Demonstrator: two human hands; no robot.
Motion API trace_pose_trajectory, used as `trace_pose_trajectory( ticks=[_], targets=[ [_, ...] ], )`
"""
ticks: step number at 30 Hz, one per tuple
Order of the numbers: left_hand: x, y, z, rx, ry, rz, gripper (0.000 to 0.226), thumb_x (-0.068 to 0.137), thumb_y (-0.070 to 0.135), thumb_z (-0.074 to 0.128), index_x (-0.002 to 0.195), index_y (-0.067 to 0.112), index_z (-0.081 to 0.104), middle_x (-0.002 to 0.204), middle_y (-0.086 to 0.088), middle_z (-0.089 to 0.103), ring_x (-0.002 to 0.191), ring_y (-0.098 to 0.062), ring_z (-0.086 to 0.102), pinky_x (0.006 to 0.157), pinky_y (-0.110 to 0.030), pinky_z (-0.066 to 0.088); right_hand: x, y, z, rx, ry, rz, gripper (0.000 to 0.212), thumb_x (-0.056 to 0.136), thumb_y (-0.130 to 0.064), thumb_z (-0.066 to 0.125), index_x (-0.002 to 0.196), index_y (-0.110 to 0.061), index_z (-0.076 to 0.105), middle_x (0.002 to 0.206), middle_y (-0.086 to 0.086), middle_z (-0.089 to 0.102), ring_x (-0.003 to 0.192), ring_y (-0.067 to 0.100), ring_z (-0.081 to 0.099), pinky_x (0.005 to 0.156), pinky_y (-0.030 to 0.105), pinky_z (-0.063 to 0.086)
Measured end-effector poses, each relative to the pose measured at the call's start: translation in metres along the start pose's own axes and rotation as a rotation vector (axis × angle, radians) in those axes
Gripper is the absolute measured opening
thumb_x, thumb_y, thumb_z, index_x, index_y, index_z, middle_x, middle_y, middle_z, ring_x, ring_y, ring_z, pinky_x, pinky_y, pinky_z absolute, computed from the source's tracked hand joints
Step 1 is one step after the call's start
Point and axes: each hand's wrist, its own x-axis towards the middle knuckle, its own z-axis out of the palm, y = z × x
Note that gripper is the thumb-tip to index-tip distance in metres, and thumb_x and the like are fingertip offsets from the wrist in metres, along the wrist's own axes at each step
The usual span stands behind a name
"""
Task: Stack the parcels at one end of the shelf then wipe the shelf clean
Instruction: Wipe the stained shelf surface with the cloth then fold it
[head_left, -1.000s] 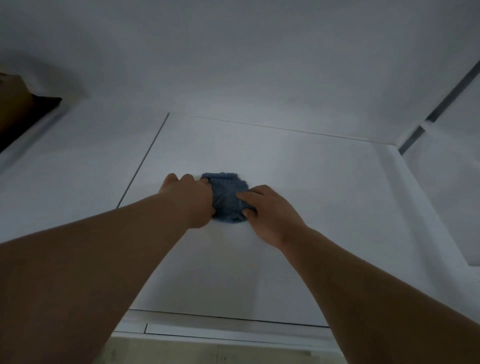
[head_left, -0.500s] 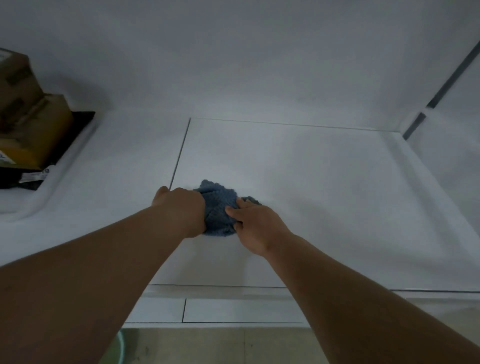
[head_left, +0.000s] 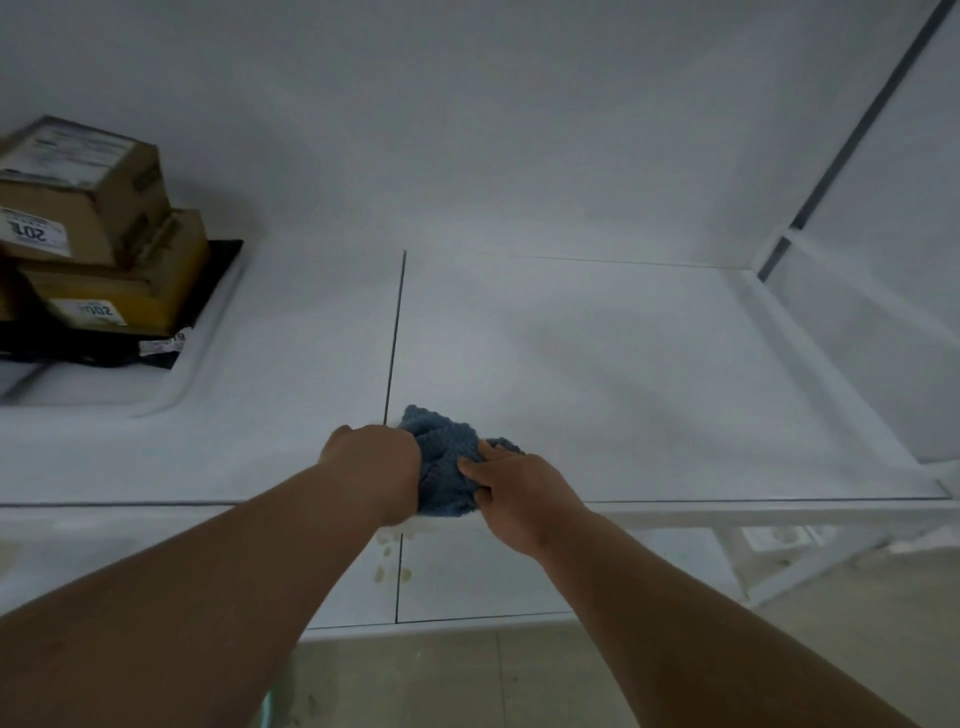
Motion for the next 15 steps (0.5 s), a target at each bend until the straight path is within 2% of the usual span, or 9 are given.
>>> trace_pose_trajectory(
  ticks=[2, 6, 11, 15],
  targets=[
    [-0.008, -0.002, 0.004, 0.002, 0.012, 0.014, 0.017, 0.088, 0.029, 0.054, 0.102, 0.022, 0.062, 0.105, 0.003, 0.062, 0.104, -0.017, 0.058, 0.091, -0.032, 0.043, -0.007, -0.007, 0.002, -0.023, 0.009, -0.002, 0.046, 0.104, -0.024, 0.035, 0.150, -0.025, 0.035, 0.161, 0.005, 0.022, 0.148, 0.022, 0.022, 0.119, 0.033, 0.022],
    [-0.018, -0.007, 0.009, 0.029, 0.003, 0.036, 0.015, 0.088, 0.021, 0.054, 0.095, 0.017, 0.066, 0.097, 0.000, 0.063, 0.096, -0.018, 0.062, 0.084, -0.031, 0.053, -0.018, -0.017, 0.008, -0.075, 0.029, 0.000, 0.044, 0.103, -0.024, 0.038, 0.147, -0.024, 0.039, 0.156, 0.006, 0.033, 0.142, 0.025, 0.032, 0.114, 0.036, 0.032],
    [-0.025, -0.010, 0.004, 0.059, 0.024, 0.076, 0.013, 0.087, 0.019, 0.054, 0.091, 0.015, 0.065, 0.091, -0.001, 0.062, 0.093, -0.018, 0.062, 0.079, -0.028, 0.053, -0.027, -0.020, 0.012, -0.123, 0.082, -0.039, 0.039, 0.099, -0.022, 0.044, 0.137, -0.021, 0.051, 0.144, 0.006, 0.048, 0.127, 0.026, 0.048, 0.102, 0.033, 0.041],
    [-0.020, 0.000, -0.003, 0.082, -0.020, 0.103, 0.014, 0.086, 0.015, 0.055, 0.095, 0.014, 0.066, 0.093, -0.002, 0.061, 0.095, -0.019, 0.062, 0.080, -0.028, 0.051, -0.027, -0.015, 0.014, -0.101, 0.101, -0.069, 0.034, 0.097, -0.017, 0.047, 0.129, -0.016, 0.057, 0.135, 0.006, 0.055, 0.124, 0.027, 0.051, 0.102, 0.035, 0.043]
  ],
)
